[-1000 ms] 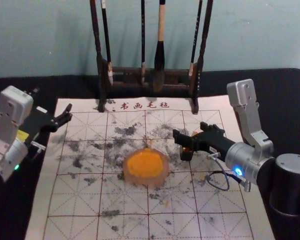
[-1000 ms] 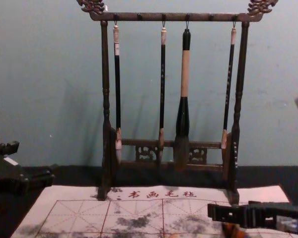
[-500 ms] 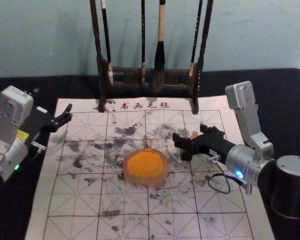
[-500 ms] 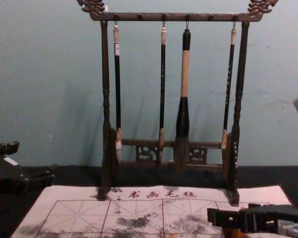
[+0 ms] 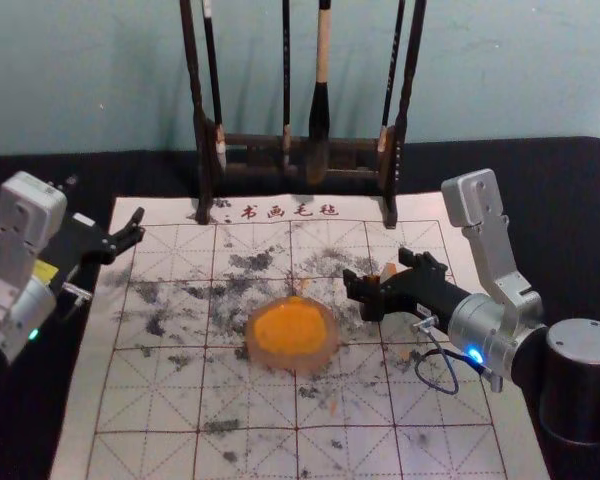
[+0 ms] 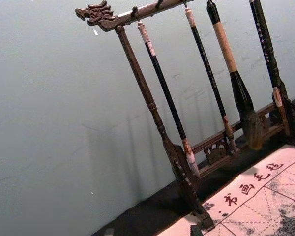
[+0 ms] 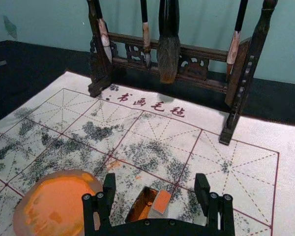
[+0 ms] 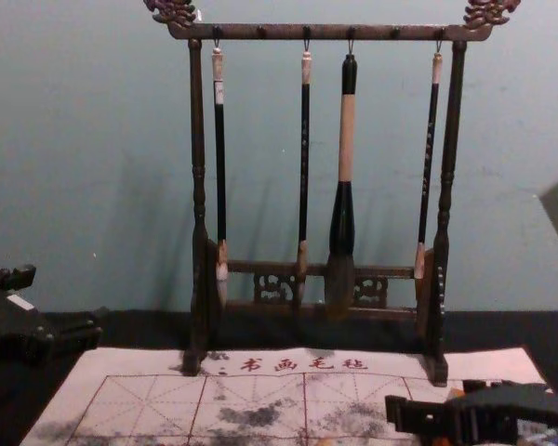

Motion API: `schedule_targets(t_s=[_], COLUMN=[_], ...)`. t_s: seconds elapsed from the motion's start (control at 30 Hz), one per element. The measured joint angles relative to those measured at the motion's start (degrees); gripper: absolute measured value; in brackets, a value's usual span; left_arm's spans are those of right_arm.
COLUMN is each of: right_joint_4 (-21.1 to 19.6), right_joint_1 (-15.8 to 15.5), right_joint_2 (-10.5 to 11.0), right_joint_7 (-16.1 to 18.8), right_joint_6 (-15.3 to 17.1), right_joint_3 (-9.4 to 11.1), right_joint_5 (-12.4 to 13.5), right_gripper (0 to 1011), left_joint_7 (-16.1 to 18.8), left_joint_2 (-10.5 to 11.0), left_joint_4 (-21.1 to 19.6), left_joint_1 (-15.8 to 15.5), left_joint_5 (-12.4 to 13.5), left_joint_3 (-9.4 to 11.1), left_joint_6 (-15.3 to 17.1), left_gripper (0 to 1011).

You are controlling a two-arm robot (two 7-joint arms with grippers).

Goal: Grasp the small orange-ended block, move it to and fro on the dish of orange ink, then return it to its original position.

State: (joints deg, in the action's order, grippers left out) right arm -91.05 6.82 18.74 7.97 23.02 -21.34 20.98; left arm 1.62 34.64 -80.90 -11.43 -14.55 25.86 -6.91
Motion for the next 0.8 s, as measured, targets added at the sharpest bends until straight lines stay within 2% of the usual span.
schedule_targets(t_s=[0.4, 0.8], right_joint_4=[0.0, 0.1], right_joint_1=[0.1, 0.2], right_joint_2=[-0.1, -0.1], right_joint_7=[0.0, -0.1], right_joint_6=[0.4, 0.6], right_joint_3=[0.2, 0.2], right_joint_5=[0.6, 0.9], right_gripper=[1003, 713], left_joint_7=[0.0, 0.0], left_joint_2=[0.0, 0.0], left_joint_4=[0.0, 0.0], left_joint_1=[0.0, 0.0], left_joint_5=[0.0, 0.0], left_joint_3=[0.0, 0.0], left_joint_6=[0.0, 0.0], left_gripper=[1001, 1001])
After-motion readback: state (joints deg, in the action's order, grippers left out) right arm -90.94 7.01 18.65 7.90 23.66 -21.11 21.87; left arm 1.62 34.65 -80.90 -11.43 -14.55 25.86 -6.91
